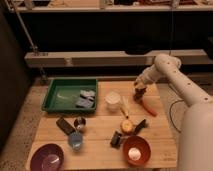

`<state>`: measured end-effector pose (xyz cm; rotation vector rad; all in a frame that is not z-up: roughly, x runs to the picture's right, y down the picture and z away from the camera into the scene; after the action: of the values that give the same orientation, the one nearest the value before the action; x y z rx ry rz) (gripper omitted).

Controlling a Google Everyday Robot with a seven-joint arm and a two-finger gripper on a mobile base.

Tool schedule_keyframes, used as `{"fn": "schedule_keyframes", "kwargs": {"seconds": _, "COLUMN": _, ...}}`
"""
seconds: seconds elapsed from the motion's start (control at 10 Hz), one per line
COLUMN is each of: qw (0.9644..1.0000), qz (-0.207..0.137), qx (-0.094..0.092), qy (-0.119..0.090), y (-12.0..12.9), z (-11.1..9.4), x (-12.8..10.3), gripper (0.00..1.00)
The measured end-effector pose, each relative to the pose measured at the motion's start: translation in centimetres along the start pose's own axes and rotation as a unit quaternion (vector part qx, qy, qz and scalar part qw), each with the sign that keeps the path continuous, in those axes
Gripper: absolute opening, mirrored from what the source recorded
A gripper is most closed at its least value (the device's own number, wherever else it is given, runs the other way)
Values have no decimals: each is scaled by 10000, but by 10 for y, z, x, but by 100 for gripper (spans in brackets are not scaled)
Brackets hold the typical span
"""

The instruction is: Place grapes in table surface

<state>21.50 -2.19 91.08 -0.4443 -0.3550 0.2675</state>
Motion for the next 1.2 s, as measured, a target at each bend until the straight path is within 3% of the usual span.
{"fn": "schedule_keyframes", "kwargs": {"seconds": 0.5, "qw": 9974, "qz": 122, "qx": -706, "qy": -20, "y": 16, "z": 17, "x": -1, "gripper": 78}}
{"fn": "schedule_keyframes", "kwargs": {"seconds": 0.9, "qw": 9962, "qz": 295, "qx": -816, "qy": 7, "y": 23, "z": 17, "x": 4, "gripper": 80}}
{"fn": "schedule_keyframes", "kwargs": {"seconds": 1.1, "qw": 9962, "qz": 335, "qx": -786, "qy": -158, "y": 23, "z": 10, "x": 2, "gripper": 80}}
{"fn": "schedule_keyframes", "kwargs": {"seconds": 1.2, "qw": 9963, "qz": 323, "qx": -718, "qy": -359, "y": 19, "z": 0, "x": -3, "gripper": 80}}
